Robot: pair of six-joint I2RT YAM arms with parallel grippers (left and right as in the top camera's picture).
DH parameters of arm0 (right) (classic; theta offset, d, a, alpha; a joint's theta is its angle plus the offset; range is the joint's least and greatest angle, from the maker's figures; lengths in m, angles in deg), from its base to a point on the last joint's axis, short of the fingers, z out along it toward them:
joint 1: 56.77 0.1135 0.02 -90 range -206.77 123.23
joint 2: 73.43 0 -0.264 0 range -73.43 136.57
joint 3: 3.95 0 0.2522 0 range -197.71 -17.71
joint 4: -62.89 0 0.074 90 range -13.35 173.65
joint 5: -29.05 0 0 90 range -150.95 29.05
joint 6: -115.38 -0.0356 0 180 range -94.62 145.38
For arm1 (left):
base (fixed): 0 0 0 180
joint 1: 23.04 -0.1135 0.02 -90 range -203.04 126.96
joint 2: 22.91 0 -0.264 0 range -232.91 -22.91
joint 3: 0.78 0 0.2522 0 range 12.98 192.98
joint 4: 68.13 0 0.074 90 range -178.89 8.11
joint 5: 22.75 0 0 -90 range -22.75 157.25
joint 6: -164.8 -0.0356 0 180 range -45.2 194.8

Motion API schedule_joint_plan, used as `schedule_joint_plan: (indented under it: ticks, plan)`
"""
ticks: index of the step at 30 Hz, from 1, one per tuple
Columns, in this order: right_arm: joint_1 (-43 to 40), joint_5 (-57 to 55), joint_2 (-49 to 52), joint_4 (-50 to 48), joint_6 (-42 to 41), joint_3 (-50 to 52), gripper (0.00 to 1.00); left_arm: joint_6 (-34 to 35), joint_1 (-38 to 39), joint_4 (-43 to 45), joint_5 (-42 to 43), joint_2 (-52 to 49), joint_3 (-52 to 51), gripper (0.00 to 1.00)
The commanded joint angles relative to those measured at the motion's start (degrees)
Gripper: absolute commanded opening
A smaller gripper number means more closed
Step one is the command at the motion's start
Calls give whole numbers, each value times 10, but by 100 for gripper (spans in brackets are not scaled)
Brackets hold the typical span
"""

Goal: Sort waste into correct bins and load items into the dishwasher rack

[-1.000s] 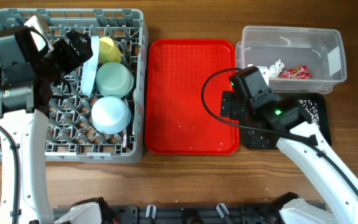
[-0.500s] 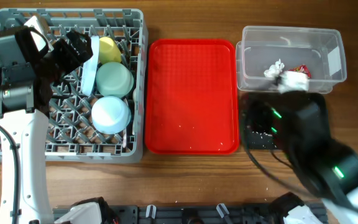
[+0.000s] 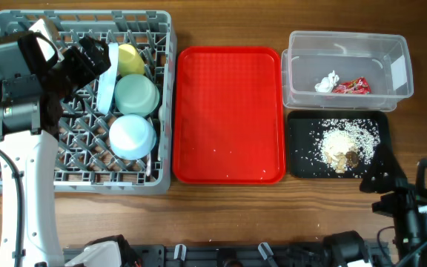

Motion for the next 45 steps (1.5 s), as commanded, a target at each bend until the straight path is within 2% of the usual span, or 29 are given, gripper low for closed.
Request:
schedule_joint_plan:
  ticks: [1,5,7,10,11,18,22,26,31,45]
  plan:
    - [-73,111,-87,-134,108,129,100,7,-3,2,9,-1,2,100]
    - [-134,238,-147,-388,129,300,100,7,-3,2,9,-1,2,100]
    - [-145,258,-158,-502,127,375,100,7,-3,2,9,-1,2,100]
    - [-144,251,-170,-620,129,462,100,7,-3,2,9,-1,2,100]
    - [-143,240,-169,-632,129,477,100,7,-3,2,9,-1,2,100]
    - [-110,180,-169,-630,129,540,100,7,-3,2,9,-1,2,100]
    - [-98,195,-169,-625,129,572,100,7,-3,2,9,-1,2,100]
    - [-96,202,-170,-584,147,572,100,7,-3,2,9,-1,2,100]
    - [-82,191,-170,-477,226,572,100,7,-3,2,9,-1,2,100]
    - [-79,189,-170,-478,249,572,100,7,-3,2,9,-1,2,100]
